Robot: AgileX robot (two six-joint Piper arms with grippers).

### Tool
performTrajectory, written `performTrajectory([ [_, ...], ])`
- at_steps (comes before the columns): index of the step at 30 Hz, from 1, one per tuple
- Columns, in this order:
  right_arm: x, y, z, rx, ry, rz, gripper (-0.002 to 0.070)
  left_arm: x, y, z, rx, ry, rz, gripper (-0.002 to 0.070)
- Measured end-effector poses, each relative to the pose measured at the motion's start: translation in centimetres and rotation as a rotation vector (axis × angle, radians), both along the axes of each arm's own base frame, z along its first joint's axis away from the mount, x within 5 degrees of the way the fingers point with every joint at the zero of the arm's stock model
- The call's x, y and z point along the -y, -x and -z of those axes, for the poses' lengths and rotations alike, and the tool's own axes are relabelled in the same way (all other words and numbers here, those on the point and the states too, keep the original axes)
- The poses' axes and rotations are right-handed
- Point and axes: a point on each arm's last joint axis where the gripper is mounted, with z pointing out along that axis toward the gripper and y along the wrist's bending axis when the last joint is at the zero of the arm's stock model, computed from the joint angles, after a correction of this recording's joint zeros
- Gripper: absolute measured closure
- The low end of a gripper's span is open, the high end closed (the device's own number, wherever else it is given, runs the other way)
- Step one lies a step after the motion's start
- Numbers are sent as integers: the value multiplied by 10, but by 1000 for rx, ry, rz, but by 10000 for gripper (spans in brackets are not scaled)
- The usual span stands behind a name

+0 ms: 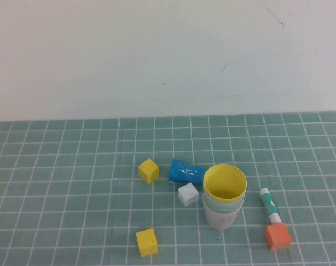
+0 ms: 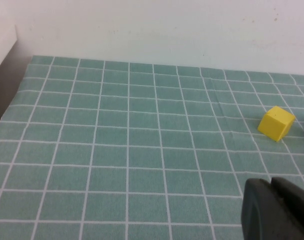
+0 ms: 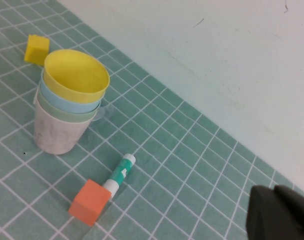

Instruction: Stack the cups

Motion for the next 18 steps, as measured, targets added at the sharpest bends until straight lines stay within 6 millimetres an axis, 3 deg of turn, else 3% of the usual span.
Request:
performTrajectory([
  [18, -4, 8, 7, 25, 19, -85, 678, 0, 0, 0, 0, 0, 0, 677],
])
